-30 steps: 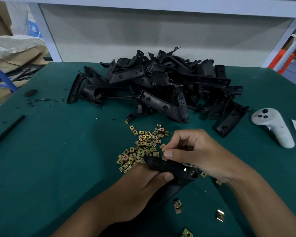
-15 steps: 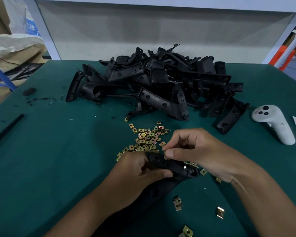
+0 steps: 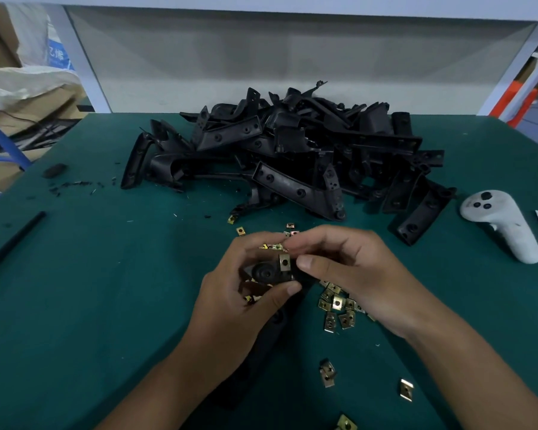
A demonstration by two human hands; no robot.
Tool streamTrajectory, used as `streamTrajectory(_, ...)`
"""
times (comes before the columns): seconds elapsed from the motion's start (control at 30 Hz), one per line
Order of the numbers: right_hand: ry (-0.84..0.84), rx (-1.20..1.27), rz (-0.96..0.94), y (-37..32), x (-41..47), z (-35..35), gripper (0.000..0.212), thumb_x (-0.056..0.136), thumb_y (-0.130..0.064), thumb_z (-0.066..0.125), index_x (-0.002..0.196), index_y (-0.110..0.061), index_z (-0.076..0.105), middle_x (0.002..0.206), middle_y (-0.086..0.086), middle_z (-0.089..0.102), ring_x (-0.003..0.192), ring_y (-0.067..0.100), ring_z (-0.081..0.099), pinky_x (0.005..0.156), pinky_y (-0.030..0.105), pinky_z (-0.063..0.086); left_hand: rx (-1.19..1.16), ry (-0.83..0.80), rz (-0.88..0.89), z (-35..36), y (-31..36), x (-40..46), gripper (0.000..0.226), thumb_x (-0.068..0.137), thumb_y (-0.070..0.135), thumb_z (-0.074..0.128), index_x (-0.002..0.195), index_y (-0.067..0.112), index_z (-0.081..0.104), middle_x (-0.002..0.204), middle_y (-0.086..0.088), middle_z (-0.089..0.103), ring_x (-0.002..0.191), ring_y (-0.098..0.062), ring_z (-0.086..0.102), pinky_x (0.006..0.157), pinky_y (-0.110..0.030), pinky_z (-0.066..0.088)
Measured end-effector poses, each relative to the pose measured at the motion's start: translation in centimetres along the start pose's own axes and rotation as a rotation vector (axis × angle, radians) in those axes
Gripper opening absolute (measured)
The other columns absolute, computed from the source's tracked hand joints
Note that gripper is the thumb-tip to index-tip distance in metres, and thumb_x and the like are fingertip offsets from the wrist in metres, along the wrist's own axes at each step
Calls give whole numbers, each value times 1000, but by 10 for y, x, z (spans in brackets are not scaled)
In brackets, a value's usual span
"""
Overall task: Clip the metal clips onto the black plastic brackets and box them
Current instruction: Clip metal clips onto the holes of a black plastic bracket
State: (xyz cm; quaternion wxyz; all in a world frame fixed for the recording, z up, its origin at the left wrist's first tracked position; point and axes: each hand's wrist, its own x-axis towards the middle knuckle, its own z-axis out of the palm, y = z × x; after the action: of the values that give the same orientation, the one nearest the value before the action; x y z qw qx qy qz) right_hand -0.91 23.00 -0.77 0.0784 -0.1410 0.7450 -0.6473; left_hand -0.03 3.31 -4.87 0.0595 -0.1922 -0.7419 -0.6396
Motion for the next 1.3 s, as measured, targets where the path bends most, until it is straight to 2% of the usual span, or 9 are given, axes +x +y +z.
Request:
streamTrajectory(0.13,138,-54,0,10,4,-4,14,97,-19,65,97,-29,76,100,-5,76,95,6,69,81,17,53,1,52,1,1,2,0,34,78,43,81,108,50,68,104,18,73,92,-7,72,77,-18,58)
streamTrajectory(0.23,261,-366,14,24,9,-12,14,100,-32,60,100,-36,73,97,-7,74,94,9,67,81,32,55,-97,61,-34,3,4,1,31,75,32,84,102,44,73,99,17,74,89,1,71,76,-8,52)
streamTrajectory(0.33,222,-555,28,34,12,-18,12,94,-41,63,104,-42,70,98,-21,71,96,-4,61,79,19,46,-201,132,-92,-1,4,7,31,72,22,78,100,33,76,98,9,77,88,-2,72,77,-10,52)
streamTrajectory(0.47,61,-903,65,44,10,-19,38,87,-60,65,119,-40,67,113,-24,56,110,-1,47,96,27,43,-386,278,-230,-16,5,17,36,74,23,72,110,22,73,102,-1,78,92,-12,73,79,-20,59)
streamTrajectory(0.6,76,-908,9,45,10,-15,26,92,-52,65,113,-37,69,108,-20,55,107,2,48,98,33,45,-570,336,-386,-17,6,21,35,79,21,67,114,22,68,111,-8,77,102,-21,74,81,-30,61)
streamTrajectory(0.73,79,-937,-1,47,10,-15,19,96,-50,62,109,-36,63,106,-21,55,104,1,46,93,28,43,-616,291,-423,-15,7,21,36,79,16,65,114,19,69,112,-9,77,103,-23,73,89,-33,56)
streamTrajectory(0.9,194,-711,-8,45,12,-14,13,93,-37,71,102,-37,63,92,-19,62,90,1,57,72,16,46,-598,259,-438,-10,6,18,45,78,14,67,122,8,66,116,-18,74,112,-37,69,93,-41,55)
streamTrajectory(1.07,266,-507,-26,39,13,-16,14,93,-32,73,98,-39,62,84,-9,61,77,8,60,62,20,45,-538,201,-404,-8,3,16,42,76,15,70,117,9,67,107,-15,77,95,-24,73,86,-30,61)
streamTrajectory(1.3,342,-482,19,34,12,-16,10,95,-29,70,91,-35,63,80,-12,68,68,-5,58,63,8,40,-469,165,-339,-8,2,16,41,76,13,70,117,9,67,97,-4,79,85,-11,74,72,-14,56)
